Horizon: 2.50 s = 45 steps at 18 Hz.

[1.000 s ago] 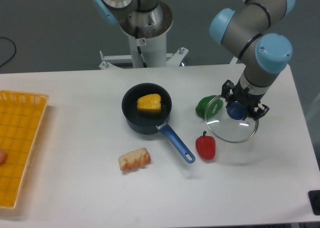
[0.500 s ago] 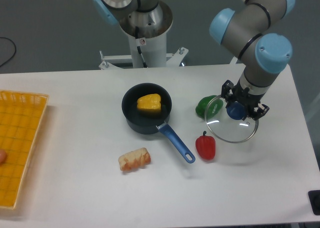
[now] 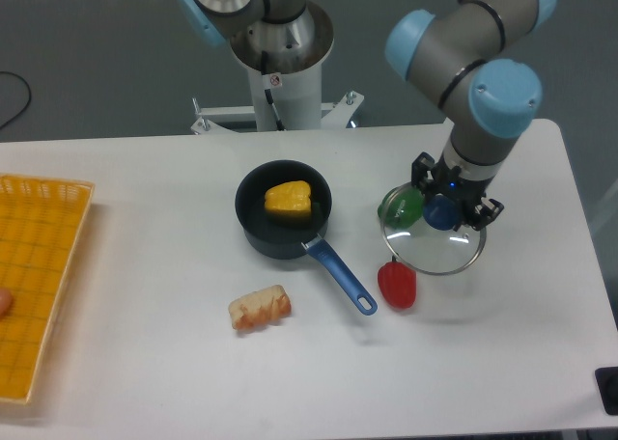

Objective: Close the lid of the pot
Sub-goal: 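Carry the glass lid over to the dark blue saucepan, then lower the glass lid onto the saucepan rim and align it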

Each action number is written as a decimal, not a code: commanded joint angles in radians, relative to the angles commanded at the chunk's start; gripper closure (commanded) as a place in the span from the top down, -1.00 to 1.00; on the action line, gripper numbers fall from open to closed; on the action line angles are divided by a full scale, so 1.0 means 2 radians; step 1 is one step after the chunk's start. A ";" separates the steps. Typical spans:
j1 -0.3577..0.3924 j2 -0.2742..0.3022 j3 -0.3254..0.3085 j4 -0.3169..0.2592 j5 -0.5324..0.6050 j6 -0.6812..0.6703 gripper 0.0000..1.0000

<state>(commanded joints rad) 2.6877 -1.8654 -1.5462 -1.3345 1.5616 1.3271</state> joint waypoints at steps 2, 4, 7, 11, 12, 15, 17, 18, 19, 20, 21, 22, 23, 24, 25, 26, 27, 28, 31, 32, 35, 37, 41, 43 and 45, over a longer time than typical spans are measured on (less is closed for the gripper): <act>-0.007 0.012 -0.005 -0.010 0.001 -0.008 -0.05; -0.019 0.024 -0.009 -0.017 0.001 -0.021 -0.05; -0.041 0.037 -0.024 -0.015 0.007 -0.047 -0.05; -0.062 0.054 -0.057 -0.015 0.012 -0.056 -0.05; -0.064 0.061 -0.069 -0.013 0.012 -0.061 -0.05; -0.082 0.070 -0.086 -0.012 0.012 -0.068 -0.05; -0.088 0.077 -0.092 -0.012 0.012 -0.079 -0.05; -0.094 0.079 -0.094 -0.012 0.012 -0.080 -0.05; -0.099 0.081 -0.103 -0.012 0.012 -0.081 -0.05; -0.105 0.084 -0.109 -0.012 0.015 -0.081 -0.05; -0.109 0.087 -0.114 -0.012 0.015 -0.085 -0.05; -0.111 0.088 -0.120 -0.012 0.015 -0.088 -0.05; -0.111 0.091 -0.125 -0.012 0.015 -0.089 -0.05; -0.114 0.094 -0.128 -0.012 0.018 -0.089 -0.05; -0.120 0.095 -0.133 -0.009 0.024 -0.090 -0.05; -0.127 0.094 -0.136 -0.001 0.028 -0.091 -0.05; -0.130 0.094 -0.138 0.005 0.030 -0.093 -0.05; -0.132 0.094 -0.143 0.008 0.031 -0.095 -0.05; -0.140 0.094 -0.154 0.028 0.033 -0.103 -0.05; -0.143 0.094 -0.158 0.031 0.034 -0.106 -0.05; -0.143 0.094 -0.162 0.034 0.043 -0.106 -0.05; -0.153 0.094 -0.162 0.034 0.044 -0.106 -0.05; -0.157 0.093 -0.162 0.034 0.044 -0.111 -0.05; -0.159 0.092 -0.163 0.034 0.044 -0.114 -0.05; -0.166 0.092 -0.165 0.040 0.054 -0.115 -0.05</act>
<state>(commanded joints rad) 2.3562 -1.6812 -1.8760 -1.2549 1.6704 1.0968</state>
